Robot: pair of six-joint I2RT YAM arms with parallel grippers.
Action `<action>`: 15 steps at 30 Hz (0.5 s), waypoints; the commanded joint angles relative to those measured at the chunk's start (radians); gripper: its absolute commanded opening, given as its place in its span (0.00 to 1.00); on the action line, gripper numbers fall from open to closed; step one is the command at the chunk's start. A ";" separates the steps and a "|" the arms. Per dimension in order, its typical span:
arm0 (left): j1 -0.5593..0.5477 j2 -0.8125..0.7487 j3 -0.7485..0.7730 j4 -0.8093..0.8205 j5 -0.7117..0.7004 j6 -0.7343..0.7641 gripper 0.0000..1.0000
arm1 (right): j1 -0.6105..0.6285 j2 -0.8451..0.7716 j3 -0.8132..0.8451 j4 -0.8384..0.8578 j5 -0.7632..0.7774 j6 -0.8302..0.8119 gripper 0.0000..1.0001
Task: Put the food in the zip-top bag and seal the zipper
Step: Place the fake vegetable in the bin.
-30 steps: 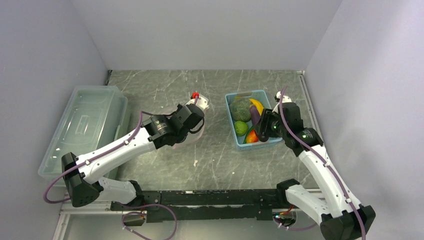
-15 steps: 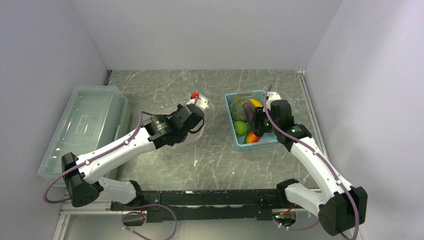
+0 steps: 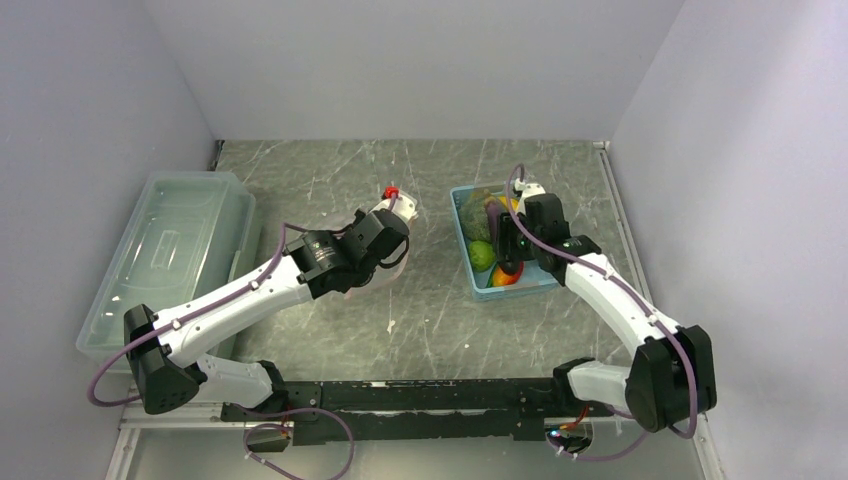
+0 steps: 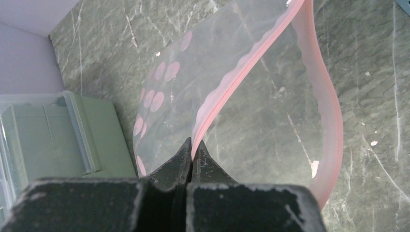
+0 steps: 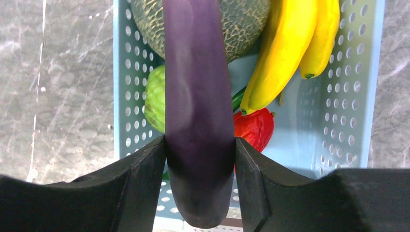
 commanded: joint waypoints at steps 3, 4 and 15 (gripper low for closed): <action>0.003 -0.017 0.000 0.029 0.005 -0.002 0.00 | 0.001 0.014 0.098 0.002 0.054 -0.004 0.67; 0.003 -0.017 0.001 0.028 0.005 -0.002 0.00 | 0.001 0.026 0.113 -0.008 0.055 -0.006 0.68; 0.003 -0.024 -0.002 0.029 0.003 -0.002 0.00 | 0.000 0.121 0.285 -0.096 0.137 -0.014 0.88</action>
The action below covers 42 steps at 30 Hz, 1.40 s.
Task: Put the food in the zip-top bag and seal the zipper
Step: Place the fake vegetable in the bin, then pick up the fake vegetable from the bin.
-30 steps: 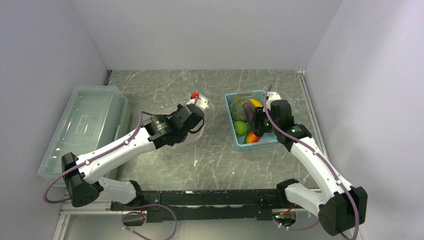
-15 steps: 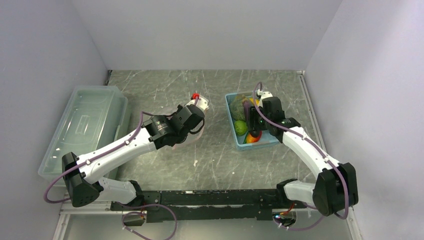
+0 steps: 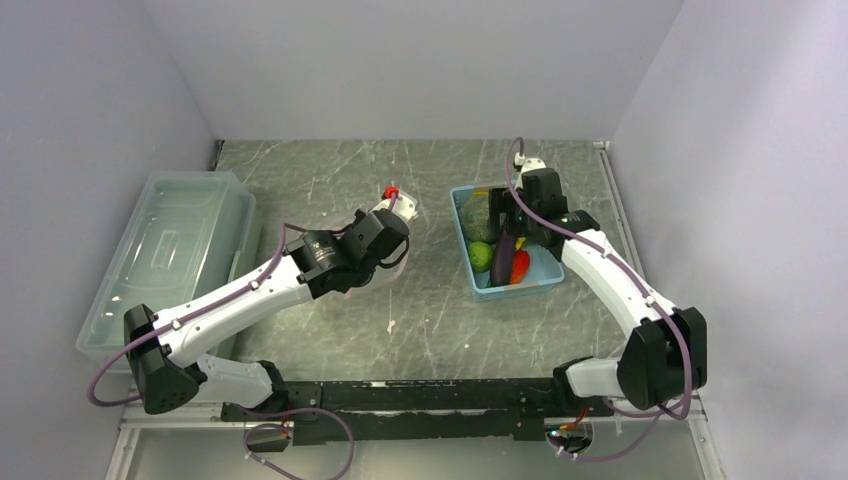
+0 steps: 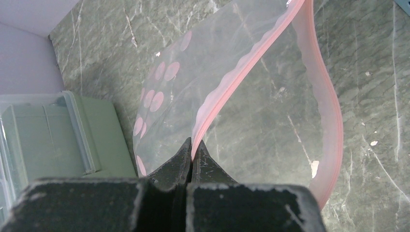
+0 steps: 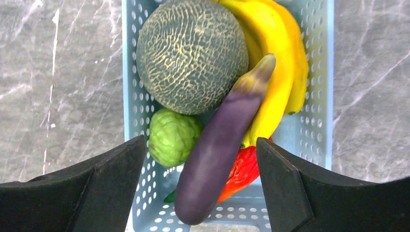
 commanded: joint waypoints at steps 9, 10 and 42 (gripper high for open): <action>0.003 -0.026 0.001 0.028 0.014 -0.001 0.00 | -0.013 0.128 0.205 -0.096 0.178 -0.003 0.74; 0.003 -0.026 0.001 0.027 0.013 0.000 0.00 | -0.018 0.142 0.213 -0.097 0.174 0.002 0.71; 0.003 -0.020 -0.005 0.034 0.023 0.003 0.00 | -0.216 0.374 0.309 -0.033 -0.125 0.119 0.38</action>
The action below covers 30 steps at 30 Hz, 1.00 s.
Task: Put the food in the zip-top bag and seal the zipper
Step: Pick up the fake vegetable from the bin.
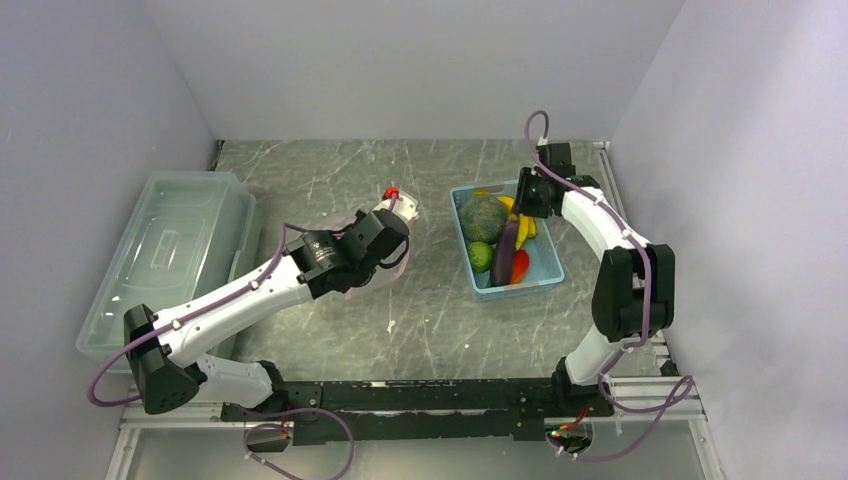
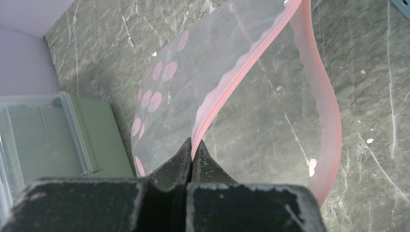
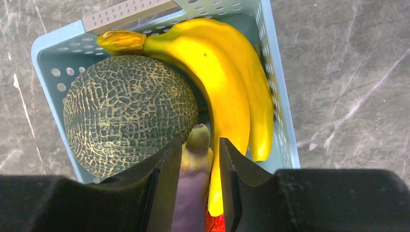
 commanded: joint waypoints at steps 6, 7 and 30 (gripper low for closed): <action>0.003 -0.019 -0.004 0.033 0.011 0.003 0.00 | -0.010 0.030 0.054 0.042 -0.033 0.024 0.31; 0.003 -0.020 -0.004 0.034 0.011 0.003 0.00 | -0.009 0.031 0.054 0.042 -0.036 0.025 0.30; 0.003 -0.019 0.000 0.026 0.008 -0.002 0.00 | -0.011 -0.182 -0.033 0.106 0.009 0.063 0.00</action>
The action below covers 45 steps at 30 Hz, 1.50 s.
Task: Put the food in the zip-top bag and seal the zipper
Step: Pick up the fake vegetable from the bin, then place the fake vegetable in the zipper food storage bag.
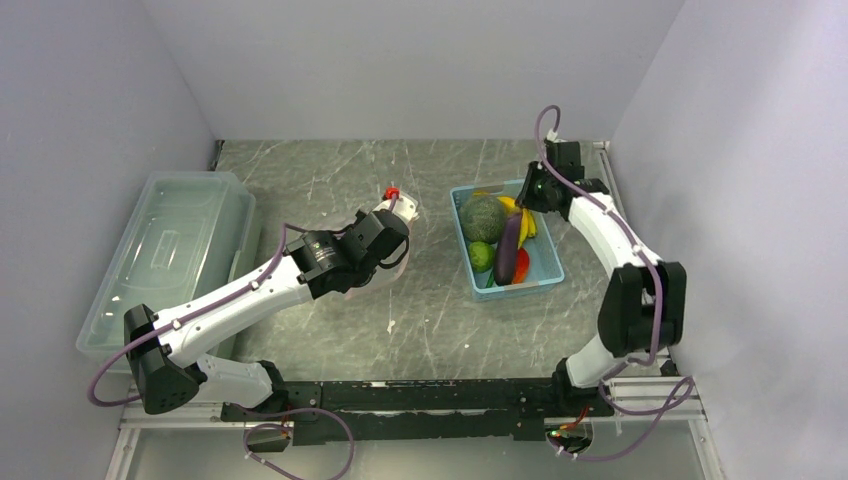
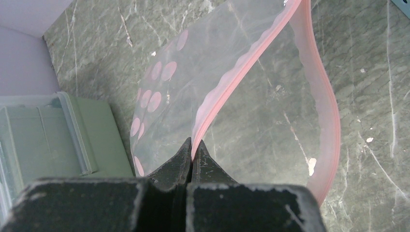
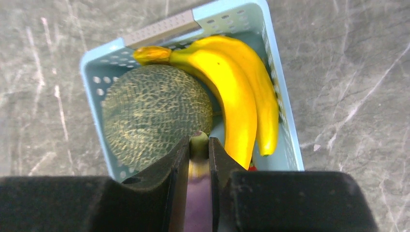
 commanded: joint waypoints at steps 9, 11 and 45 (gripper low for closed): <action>0.005 -0.007 0.009 0.020 0.006 -0.014 0.00 | 0.000 -0.353 -0.111 0.190 0.016 0.046 0.00; 0.009 -0.002 0.011 0.018 0.011 -0.019 0.00 | 0.009 -0.406 -0.132 0.222 0.012 0.053 0.00; 0.164 0.015 0.113 0.004 0.177 -0.178 0.00 | 0.557 -0.706 -0.498 1.214 0.122 0.215 0.00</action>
